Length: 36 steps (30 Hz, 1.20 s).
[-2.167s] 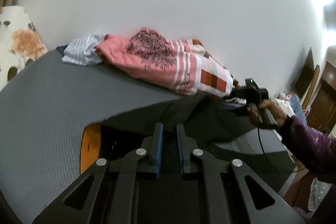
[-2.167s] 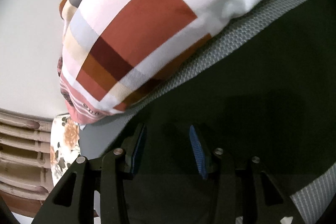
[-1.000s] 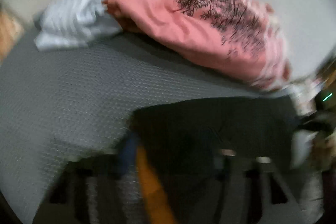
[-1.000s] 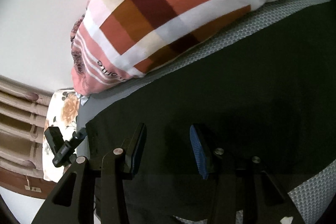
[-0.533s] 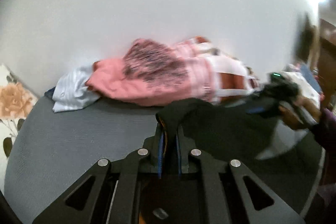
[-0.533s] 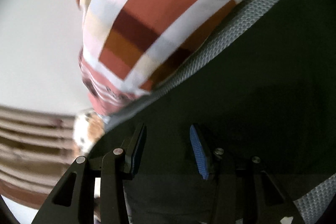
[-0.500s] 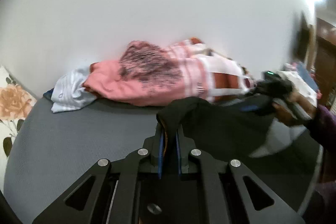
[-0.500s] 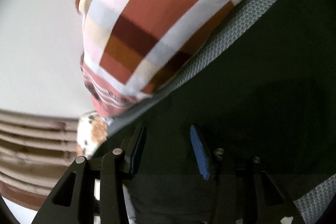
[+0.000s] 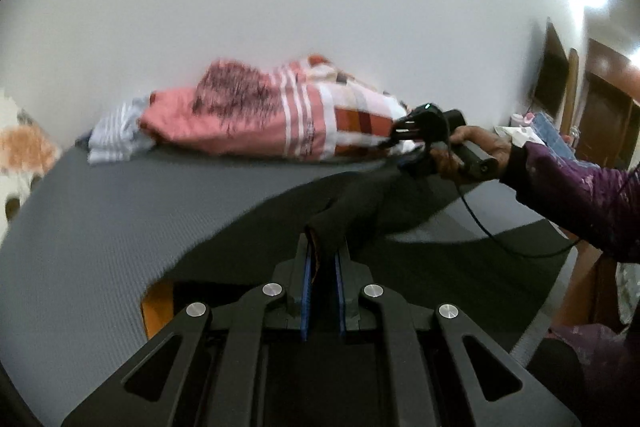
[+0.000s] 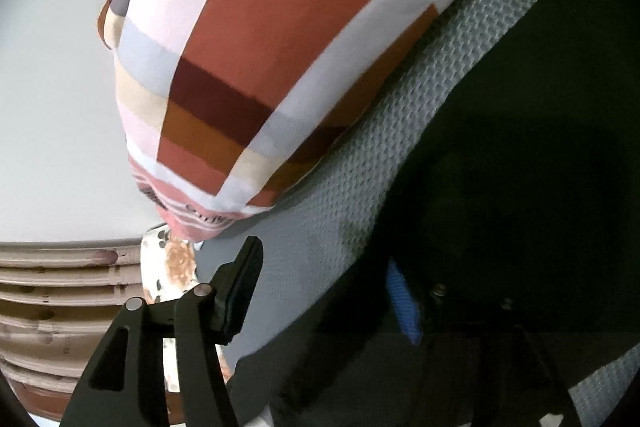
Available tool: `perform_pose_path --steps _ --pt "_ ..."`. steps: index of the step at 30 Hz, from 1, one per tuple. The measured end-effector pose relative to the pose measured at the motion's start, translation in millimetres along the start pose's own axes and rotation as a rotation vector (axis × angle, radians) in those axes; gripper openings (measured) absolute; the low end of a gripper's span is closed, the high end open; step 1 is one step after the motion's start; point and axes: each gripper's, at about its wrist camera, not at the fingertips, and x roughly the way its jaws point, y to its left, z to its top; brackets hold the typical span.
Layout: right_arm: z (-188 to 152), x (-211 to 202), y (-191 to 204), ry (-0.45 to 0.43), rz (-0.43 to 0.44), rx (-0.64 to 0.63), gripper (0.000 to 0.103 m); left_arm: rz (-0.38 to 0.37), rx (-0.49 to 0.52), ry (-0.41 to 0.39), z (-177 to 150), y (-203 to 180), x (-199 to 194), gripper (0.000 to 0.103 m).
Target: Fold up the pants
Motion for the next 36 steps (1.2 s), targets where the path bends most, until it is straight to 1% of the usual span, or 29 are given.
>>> perform_pose_path --steps 1,3,4,7,8,9,12,14,17,18,21,25,30,32,34,36 --pt "-4 -5 -4 -0.016 -0.004 -0.004 0.006 0.002 -0.021 0.009 -3 3 1 0.01" --pt "-19 -19 -12 -0.045 0.023 -0.008 0.005 0.001 -0.104 0.025 -8 15 0 0.01" --pt "-35 -32 -17 -0.07 0.033 -0.026 0.005 0.003 -0.145 0.021 -11 22 -4 0.01" --pt "-82 -66 -23 -0.122 0.06 -0.074 0.005 0.019 -0.214 0.013 -16 37 -15 0.01" --pt "-96 -73 -22 -0.13 0.064 -0.083 0.005 0.029 -0.23 0.022 -19 41 -17 0.01" --pt "-118 -86 -26 -0.14 0.072 -0.095 0.005 0.036 -0.242 0.03 -22 44 -20 0.01" --pt "-170 -108 -31 -0.134 0.069 -0.121 0.005 0.058 -0.277 0.044 -32 52 -31 0.011" --pt "-208 -119 -42 -0.117 0.065 -0.118 0.005 0.076 -0.287 0.048 -40 55 -40 0.011" --pt "-252 -120 -55 -0.078 0.035 -0.123 0.005 0.099 -0.314 0.067 -54 61 -47 0.011" --pt "-266 -118 -58 -0.052 0.029 -0.121 0.005 0.108 -0.318 0.071 -59 62 -49 0.011" --pt "-299 -108 -66 -0.012 -0.002 -0.136 0.005 0.134 -0.337 0.093 -74 66 -53 0.011" --pt "-320 -99 -88 0.026 -0.001 -0.078 0.005 0.184 -0.329 0.127 -91 68 -55 0.011" --pt "-327 -104 -86 0.017 -0.004 -0.09 0.005 0.227 -0.291 0.143 -100 64 -61 0.013" --pt "-332 -100 -87 0.031 -0.006 -0.091 0.005 0.267 -0.275 0.163 -102 65 -59 0.014" --pt "-332 -94 -86 0.035 0.007 -0.084 0.005 0.307 -0.29 0.183 -106 71 -62 0.014" --pt "-333 -95 -86 0.033 0.002 -0.101 0.005 0.371 -0.319 0.185 -108 79 -71 0.015"
